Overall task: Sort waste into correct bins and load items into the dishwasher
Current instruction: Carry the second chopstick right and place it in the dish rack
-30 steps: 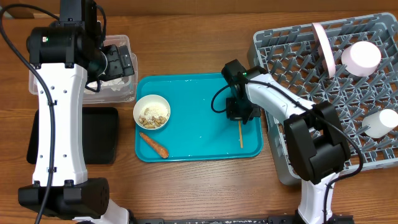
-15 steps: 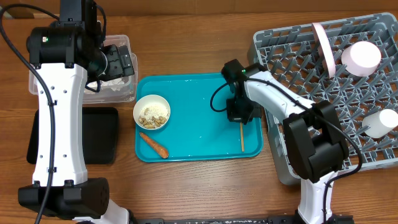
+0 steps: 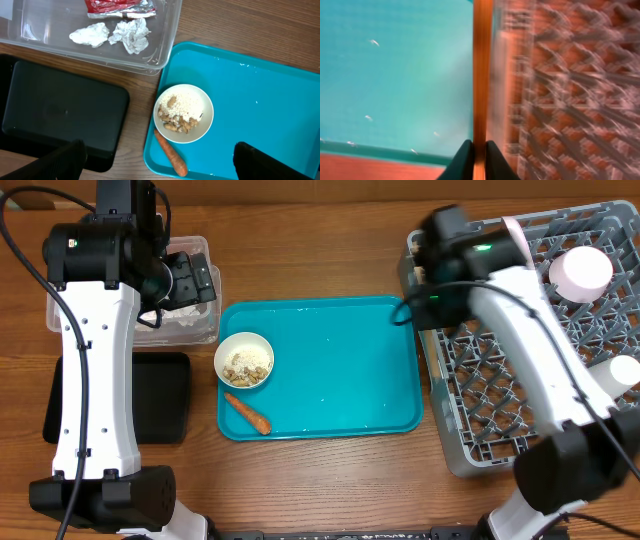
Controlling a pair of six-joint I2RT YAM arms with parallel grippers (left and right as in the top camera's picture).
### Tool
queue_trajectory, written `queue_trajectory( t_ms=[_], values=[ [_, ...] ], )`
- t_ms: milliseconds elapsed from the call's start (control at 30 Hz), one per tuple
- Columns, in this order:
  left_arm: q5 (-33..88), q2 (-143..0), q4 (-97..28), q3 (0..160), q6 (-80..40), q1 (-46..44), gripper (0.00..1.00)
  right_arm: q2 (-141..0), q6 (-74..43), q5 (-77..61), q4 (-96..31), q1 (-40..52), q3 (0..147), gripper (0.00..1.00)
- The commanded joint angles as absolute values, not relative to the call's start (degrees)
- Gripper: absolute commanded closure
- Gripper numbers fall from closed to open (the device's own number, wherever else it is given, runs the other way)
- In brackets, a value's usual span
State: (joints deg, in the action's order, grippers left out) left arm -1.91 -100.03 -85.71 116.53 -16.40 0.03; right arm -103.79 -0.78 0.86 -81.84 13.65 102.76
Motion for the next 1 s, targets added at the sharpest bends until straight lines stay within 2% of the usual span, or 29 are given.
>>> queue_trajectory(
  t_ms=[0,267,400,767,800,833,967],
  values=[
    [-1.5,-100.1,-85.4,117.1,-16.8,0.0,0.05,-104.3,9.1,1.3,-83.6,9.3,102.1,0.80],
    [-1.4,-100.1,-85.5,117.1,-16.8,0.0,0.05,-104.3,10.9,1.2,-80.5,5.3,93.4,0.80],
    [-1.4,-100.1,-85.5,117.1,-16.8,0.0,0.05,-104.3,10.5,1.1,-78.3,5.4,90.1,0.88],
    [2.0,-100.1,-85.3,117.1,-16.7,-0.9,0.04,-99.5,5.0,1.0,-77.1,5.4,100.2,0.87],
    [2.0,-100.1,-85.3,117.1,-16.6,-1.6,0.04,-98.8,4.2,0.7,-76.6,5.4,101.3,0.83],
    [2.0,-100.1,-85.2,117.1,-16.5,-2.4,0.04,-97.9,4.2,-0.8,-75.9,5.4,102.7,0.76],
    [1.9,-100.1,-84.5,115.7,-16.5,-7.1,0.04,-95.5,4.3,-7.5,-74.4,5.4,105.4,0.32]
  ],
)
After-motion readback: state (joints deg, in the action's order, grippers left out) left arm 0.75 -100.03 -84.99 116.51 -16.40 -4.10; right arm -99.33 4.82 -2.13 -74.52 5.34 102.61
